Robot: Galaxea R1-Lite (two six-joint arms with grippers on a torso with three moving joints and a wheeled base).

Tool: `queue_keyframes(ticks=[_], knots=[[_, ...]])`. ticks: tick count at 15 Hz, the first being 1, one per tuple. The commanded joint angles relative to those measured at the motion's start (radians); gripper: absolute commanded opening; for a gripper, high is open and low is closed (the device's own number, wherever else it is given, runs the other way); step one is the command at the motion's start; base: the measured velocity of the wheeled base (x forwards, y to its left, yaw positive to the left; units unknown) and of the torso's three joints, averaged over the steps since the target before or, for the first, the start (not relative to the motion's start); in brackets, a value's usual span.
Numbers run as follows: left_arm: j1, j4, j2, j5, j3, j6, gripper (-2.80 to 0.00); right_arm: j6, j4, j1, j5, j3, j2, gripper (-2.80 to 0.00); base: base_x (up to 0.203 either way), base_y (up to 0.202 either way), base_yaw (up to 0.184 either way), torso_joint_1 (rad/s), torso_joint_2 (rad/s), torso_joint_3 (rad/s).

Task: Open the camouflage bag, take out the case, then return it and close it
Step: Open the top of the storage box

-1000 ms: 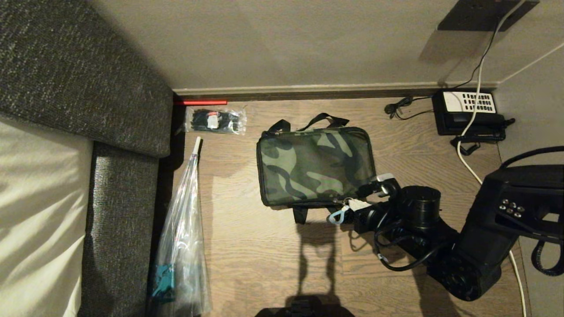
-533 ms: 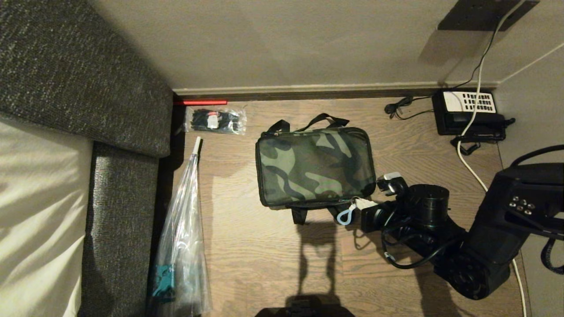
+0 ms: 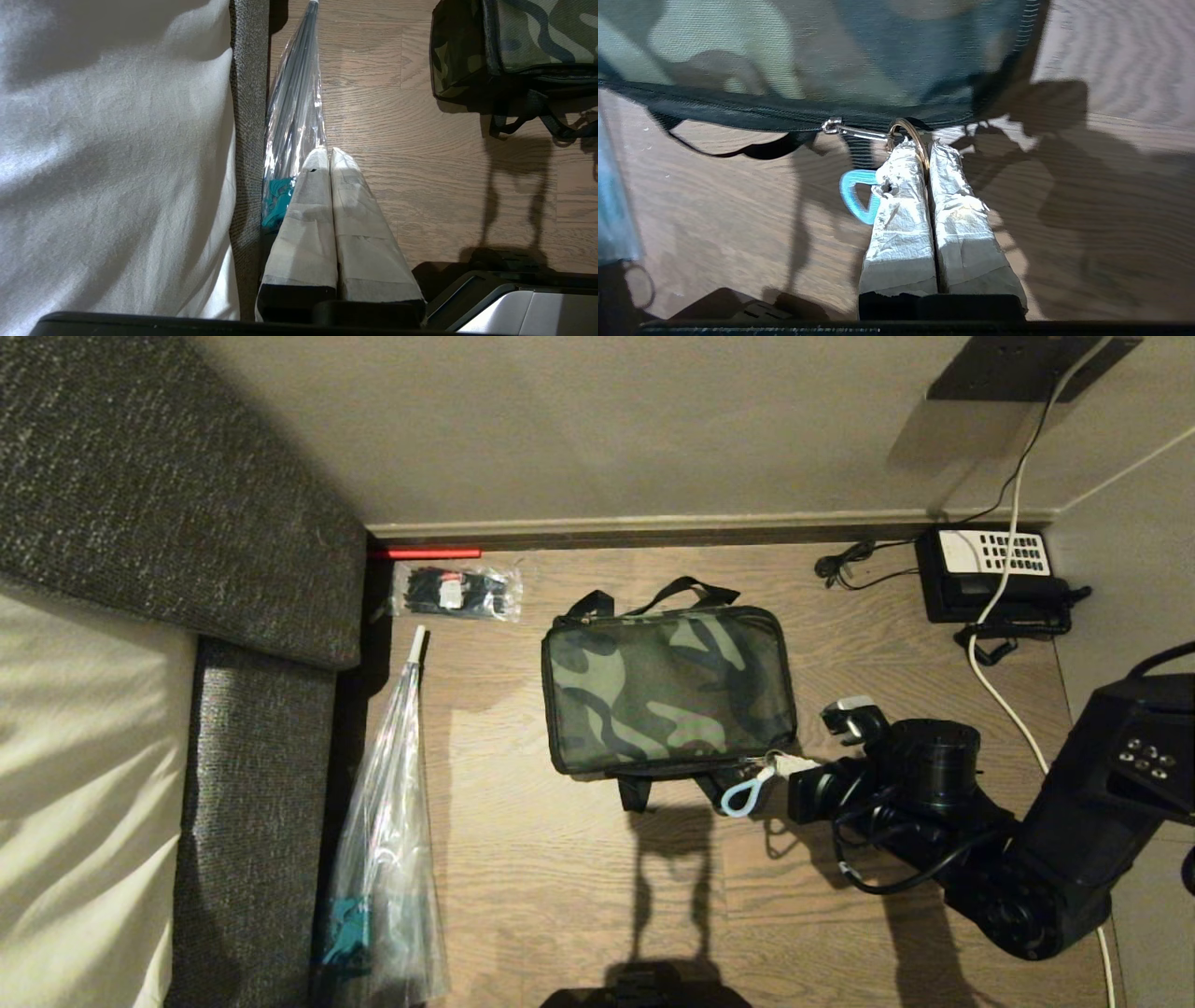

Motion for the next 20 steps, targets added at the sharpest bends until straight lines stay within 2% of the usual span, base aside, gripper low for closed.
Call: queue_keyframes(ticks=[1,6,10,14,16,18,20], knots=[[0.0,0.0,-0.002,0.0,0.0,-0.001,-2.8,0.001,0.009,-0.023,0.005,0.001,-0.019,-2.8,0.0,0.0,0.0,0.0,0.0,0.0],[0.0,-0.001,-0.002,0.0,0.0,-0.001,-2.8,-0.042,0.072,-0.093,0.058,0.004,-0.049,-2.8,0.0,0.0,0.0,0.0,0.0,0.0],[0.0,0.0,-0.002,0.0,0.0,-0.001,-2.8,-0.087,0.103,-0.154,0.145,0.003,-0.074,-2.8,0.0,0.0,0.0,0.0,0.0,0.0],[0.0,0.0,-0.002,0.0,0.0,-0.001,-2.8,-0.138,0.113,-0.161,0.172,-0.006,-0.08,-2.8,0.0,0.0,0.0,0.0,0.0,0.0],[0.0,0.0,-0.002,0.0,0.0,-0.001,-2.8,-0.159,0.143,-0.191,0.186,0.0,-0.088,-2.8,0.0,0.0,0.0,0.0,0.0,0.0],[0.0,-0.001,-0.002,0.0,0.0,-0.001,-2.8,-0.169,0.183,-0.229,0.262,-0.005,-0.096,-2.8,0.0,0.0,0.0,0.0,0.0,0.0],[0.0,0.0,-0.002,0.0,0.0,-0.001,-2.8,-0.153,0.214,-0.247,0.27,-0.021,-0.098,-2.8,0.0,0.0,0.0,0.0,0.0,0.0]])
